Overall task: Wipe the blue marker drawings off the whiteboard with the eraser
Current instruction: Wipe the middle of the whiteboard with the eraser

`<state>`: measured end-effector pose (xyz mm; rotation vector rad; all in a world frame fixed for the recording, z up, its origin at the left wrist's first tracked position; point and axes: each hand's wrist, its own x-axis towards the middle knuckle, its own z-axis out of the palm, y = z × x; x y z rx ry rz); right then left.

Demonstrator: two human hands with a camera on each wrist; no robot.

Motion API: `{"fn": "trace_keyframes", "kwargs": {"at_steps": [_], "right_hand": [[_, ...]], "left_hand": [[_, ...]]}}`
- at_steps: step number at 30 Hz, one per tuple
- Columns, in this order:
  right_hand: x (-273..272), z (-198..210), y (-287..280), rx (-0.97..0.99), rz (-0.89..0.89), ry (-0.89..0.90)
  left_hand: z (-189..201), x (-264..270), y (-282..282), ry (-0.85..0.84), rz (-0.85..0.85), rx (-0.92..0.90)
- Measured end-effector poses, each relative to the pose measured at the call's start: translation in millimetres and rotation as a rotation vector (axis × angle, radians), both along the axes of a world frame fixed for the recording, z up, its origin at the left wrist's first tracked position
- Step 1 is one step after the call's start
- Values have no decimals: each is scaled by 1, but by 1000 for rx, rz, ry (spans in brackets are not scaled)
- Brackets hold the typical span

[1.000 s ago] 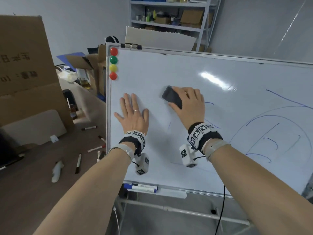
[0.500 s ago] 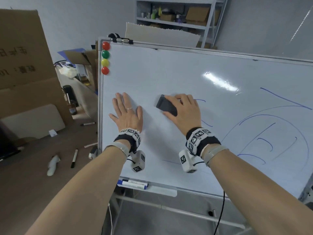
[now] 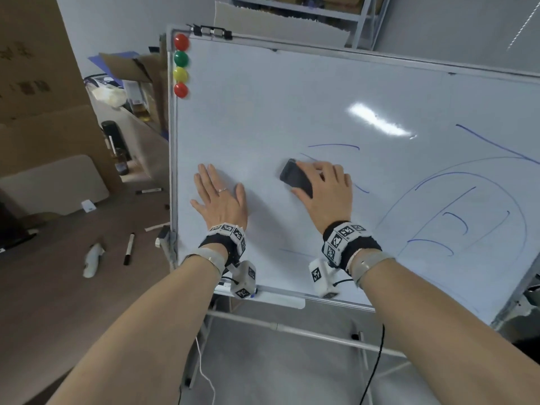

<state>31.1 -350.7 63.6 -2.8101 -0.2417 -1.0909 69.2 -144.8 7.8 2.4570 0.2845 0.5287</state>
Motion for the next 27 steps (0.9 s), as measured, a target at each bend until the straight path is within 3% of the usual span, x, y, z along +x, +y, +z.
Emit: {"fn": "trace_keyframes", "kwargs": {"at_steps": [4,13,17,21,27], "right_hand": [[-14,-11,0,20,-17,18],[-69,-131,-2,-100,145,314],[-82,-161,-15,-101,165,355],[-85,-150,-28,-89,139,329],[-60,-61,-59,31,6,149]], "left_hand": [[-11,-11,-4,10,-20,-8],[-72,-49,-10,113,-33,28],[-90,-59,-19,141,-28,43],[-88,-65,-34,92,-45,43],[-43,-55,-61,0,-58,10]]}}
